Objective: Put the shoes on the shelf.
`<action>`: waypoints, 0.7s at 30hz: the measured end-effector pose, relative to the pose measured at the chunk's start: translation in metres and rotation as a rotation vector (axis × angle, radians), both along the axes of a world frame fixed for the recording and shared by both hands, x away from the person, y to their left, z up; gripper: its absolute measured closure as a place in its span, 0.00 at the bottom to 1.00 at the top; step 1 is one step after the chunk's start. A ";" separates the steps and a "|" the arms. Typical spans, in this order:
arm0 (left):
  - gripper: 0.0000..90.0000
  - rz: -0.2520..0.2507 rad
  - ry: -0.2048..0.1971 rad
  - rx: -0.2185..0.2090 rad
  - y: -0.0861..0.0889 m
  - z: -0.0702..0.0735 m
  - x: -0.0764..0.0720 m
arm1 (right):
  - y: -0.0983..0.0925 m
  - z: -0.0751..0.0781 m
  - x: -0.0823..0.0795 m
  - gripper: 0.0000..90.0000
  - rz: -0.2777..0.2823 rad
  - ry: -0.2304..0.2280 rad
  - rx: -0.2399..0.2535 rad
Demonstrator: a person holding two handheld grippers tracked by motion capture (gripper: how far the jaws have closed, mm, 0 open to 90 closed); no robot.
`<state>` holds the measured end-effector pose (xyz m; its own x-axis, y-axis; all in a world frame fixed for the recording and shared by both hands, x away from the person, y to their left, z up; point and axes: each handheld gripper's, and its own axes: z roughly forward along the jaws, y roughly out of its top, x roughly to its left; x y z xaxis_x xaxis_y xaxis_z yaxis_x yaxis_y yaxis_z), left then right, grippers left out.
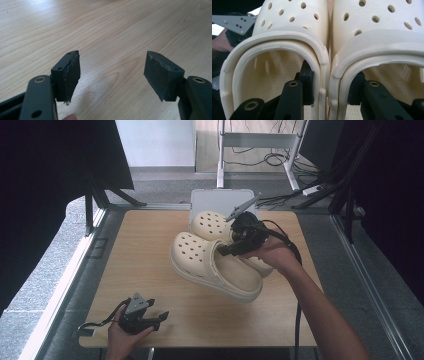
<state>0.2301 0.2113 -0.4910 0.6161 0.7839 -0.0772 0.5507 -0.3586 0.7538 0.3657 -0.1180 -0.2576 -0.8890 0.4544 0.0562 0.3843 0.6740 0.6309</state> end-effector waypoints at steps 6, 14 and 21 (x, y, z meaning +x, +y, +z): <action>0.33 -0.001 -0.001 0.002 0.000 0.000 0.000 | 0.002 0.005 0.015 0.73 -0.011 0.008 0.018; 0.33 -0.002 0.000 0.004 0.000 -0.001 0.000 | 0.004 0.009 0.031 0.73 -0.030 0.019 0.026; 0.33 -0.003 -0.001 0.009 0.000 -0.001 0.000 | 0.006 0.011 0.047 0.73 -0.060 0.025 0.025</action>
<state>0.2304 0.2111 -0.4921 0.6184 0.7828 -0.0698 0.5489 -0.3667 0.7512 0.4126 -0.1119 -0.2470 -0.8583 0.5052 0.0896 0.4393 0.6334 0.6371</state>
